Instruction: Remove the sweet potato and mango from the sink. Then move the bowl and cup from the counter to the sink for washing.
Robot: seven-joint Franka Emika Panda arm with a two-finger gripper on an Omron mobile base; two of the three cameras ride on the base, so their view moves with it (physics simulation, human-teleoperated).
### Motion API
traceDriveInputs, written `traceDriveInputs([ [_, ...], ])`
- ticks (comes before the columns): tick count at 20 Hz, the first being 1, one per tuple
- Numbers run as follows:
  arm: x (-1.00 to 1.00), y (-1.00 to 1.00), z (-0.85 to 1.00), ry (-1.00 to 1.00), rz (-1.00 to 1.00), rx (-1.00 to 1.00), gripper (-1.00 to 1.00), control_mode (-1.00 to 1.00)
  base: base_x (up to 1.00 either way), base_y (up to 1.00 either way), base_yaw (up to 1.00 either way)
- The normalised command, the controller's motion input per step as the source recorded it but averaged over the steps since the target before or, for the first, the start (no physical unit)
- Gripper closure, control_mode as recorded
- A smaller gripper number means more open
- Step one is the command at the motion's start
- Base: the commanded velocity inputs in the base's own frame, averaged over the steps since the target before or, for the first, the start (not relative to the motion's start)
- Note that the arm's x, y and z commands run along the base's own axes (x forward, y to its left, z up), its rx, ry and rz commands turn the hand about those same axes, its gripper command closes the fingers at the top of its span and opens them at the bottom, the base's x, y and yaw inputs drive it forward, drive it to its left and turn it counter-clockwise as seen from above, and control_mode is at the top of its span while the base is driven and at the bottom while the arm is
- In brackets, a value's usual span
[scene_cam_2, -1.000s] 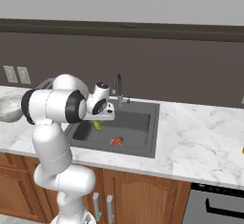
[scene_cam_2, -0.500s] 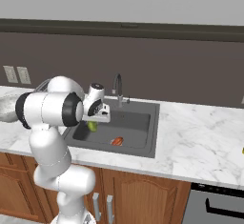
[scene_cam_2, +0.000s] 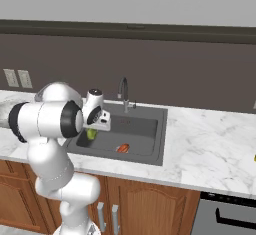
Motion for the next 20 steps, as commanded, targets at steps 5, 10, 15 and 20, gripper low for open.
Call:
traceDriveInputs([
  [5,-0.17,0.16,0.09,0.00,-0.08,0.00,1.00,-1.00,0.00,0.00,0.00],
  [10,-0.17,0.15,0.14,0.00,-0.05,-0.01,1.00,-1.00,0.00,0.00,0.00],
  [15,-0.16,0.17,0.12,0.01,0.00,-0.08,1.00,-1.00,0.00,0.00,0.00],
  [20,-0.18,0.22,0.07,0.00,0.00,-0.07,1.00,-1.00,0.00,0.00,0.00],
])
